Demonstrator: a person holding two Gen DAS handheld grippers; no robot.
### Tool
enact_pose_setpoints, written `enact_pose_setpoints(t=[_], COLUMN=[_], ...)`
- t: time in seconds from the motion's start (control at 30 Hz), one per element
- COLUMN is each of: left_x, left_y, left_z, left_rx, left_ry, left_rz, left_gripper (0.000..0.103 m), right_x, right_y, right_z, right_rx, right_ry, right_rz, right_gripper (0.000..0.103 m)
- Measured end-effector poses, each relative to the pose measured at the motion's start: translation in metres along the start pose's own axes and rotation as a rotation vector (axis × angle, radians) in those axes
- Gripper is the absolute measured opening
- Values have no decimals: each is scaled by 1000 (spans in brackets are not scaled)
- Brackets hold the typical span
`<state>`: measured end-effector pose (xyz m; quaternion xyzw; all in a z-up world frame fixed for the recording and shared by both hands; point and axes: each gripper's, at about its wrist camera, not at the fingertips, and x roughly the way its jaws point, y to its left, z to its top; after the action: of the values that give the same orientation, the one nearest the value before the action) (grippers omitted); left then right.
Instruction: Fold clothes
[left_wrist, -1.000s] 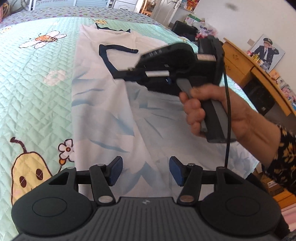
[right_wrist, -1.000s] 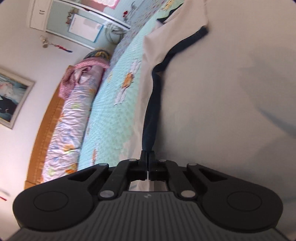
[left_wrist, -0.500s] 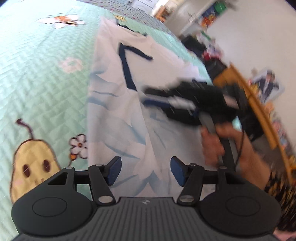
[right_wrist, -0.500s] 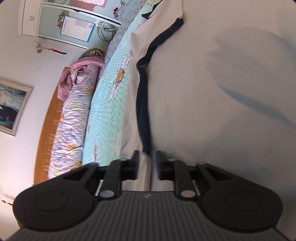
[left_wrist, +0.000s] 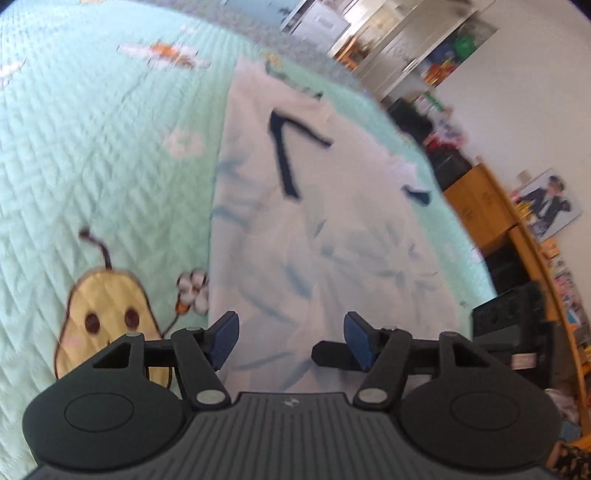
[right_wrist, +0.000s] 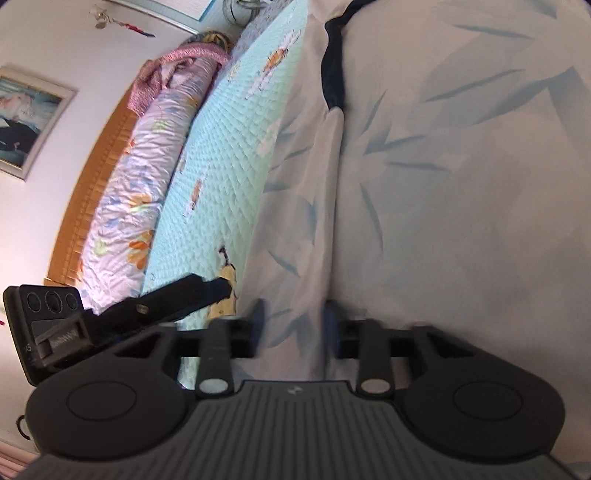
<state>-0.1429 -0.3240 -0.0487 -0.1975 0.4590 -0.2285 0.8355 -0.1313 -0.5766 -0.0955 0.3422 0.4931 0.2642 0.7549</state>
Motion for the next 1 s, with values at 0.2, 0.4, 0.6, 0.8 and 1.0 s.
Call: enact_pose_setpoints(t=[0.2, 0.4, 0.6, 0.8, 1.0], left_x=[13, 20, 12, 2, 12], left_y=[-19, -19, -18, -24, -38], left_z=[-13, -19, -14, -13, -23], left_rx=[100, 153, 124, 146, 234], left_ry=[47, 68, 64, 66, 115], left_rz=[5, 39, 47, 58, 91], left_gripper=[65, 66, 66, 66, 66], right_x=[-15, -16, -34, -53, -44], right_y=[-8, -31, -32, -24, -10], right_z=[-9, -13, -9, -25, -33], right_rx=[28, 107, 115, 59, -63], right_ry=[-44, -48, -38, 8, 11], right_rz=[-9, 49, 83, 72, 1], right_gripper=[1, 2, 13, 30, 17])
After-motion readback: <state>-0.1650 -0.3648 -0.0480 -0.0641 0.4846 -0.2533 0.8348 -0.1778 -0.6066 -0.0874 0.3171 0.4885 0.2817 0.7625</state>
